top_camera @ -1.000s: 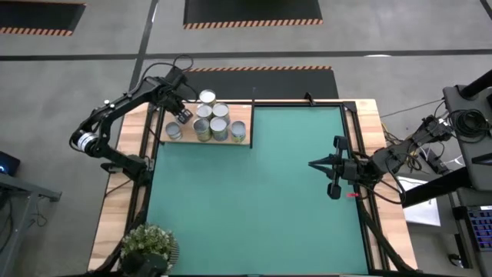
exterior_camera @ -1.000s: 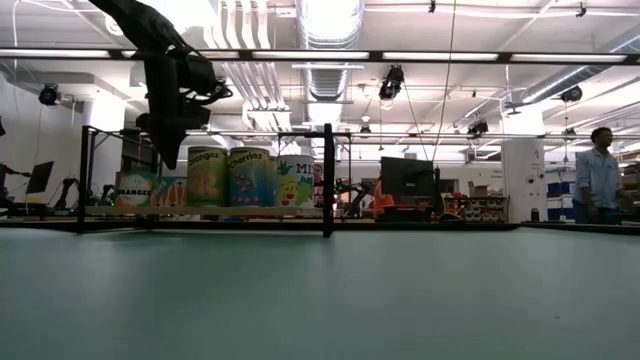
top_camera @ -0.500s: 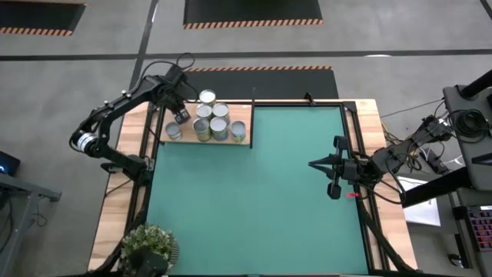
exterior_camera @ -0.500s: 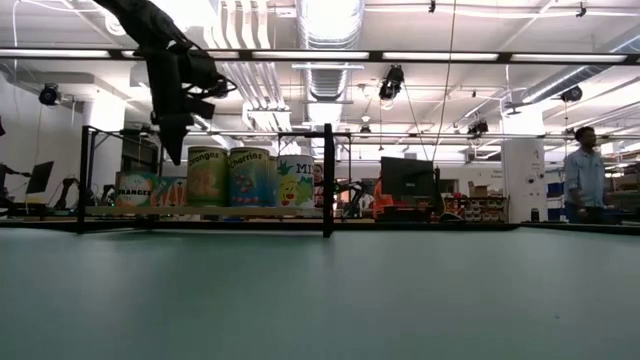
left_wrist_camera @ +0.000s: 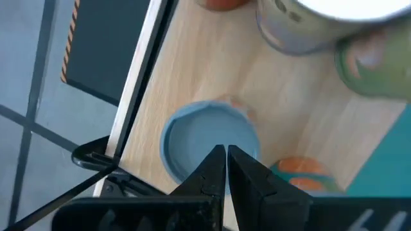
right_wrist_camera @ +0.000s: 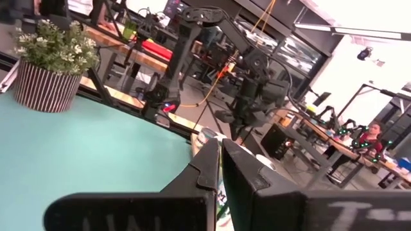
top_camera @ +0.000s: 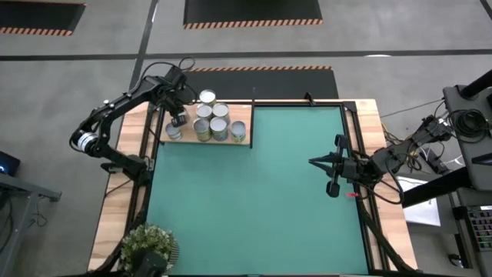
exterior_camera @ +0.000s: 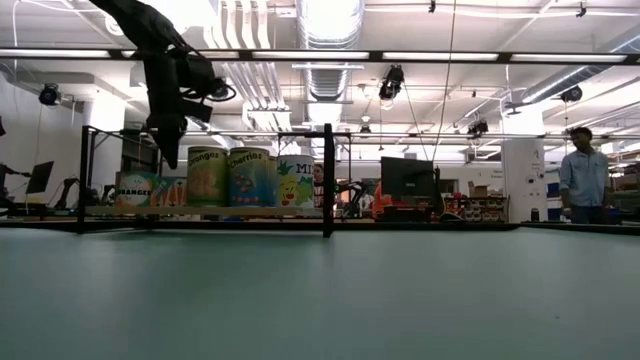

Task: Pick and place cans onto a shelf
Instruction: Put the canned carrots on the shelf

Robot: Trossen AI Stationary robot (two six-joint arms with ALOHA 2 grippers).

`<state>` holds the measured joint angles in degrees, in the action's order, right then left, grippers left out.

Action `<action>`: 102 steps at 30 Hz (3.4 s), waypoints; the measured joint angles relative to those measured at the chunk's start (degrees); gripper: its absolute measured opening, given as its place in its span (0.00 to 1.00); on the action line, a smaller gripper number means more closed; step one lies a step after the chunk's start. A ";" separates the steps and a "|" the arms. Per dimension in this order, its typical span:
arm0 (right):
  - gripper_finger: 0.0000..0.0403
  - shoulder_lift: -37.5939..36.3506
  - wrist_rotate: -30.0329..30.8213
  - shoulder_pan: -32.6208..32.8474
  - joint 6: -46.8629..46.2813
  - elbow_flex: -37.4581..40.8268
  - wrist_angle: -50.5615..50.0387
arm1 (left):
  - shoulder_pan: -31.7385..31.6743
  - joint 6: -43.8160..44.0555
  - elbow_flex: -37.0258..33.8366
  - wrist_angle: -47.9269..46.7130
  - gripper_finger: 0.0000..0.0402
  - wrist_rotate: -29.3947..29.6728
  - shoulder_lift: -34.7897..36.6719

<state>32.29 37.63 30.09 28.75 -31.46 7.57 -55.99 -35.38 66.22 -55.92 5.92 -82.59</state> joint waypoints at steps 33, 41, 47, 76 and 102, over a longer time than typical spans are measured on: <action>0.02 9.77 9.09 -5.35 -7.15 -7.44 -2.98 | 25.36 30.61 -6.80 32.15 0.00 -2.49 22.87; 0.02 14.77 0.55 -15.98 -6.11 -14.75 -9.00 | 26.86 34.43 -6.26 24.57 0.00 0.17 25.36; 0.02 14.27 -17.42 -28.75 -5.61 -13.97 -9.01 | 22.62 24.50 10.36 7.32 0.00 0.17 16.09; 0.02 11.91 -24.28 -41.00 -1.79 -12.15 -7.18 | -1.50 -1.55 24.75 -26.56 0.00 -5.18 -15.17; 0.02 12.46 -24.14 -41.00 0.95 -12.14 -6.98 | 6.01 44.19 24.61 -26.17 0.00 -5.55 -15.23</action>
<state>44.75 13.49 -10.92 29.70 -43.60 0.59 -49.98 8.81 90.84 -82.09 0.37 -97.82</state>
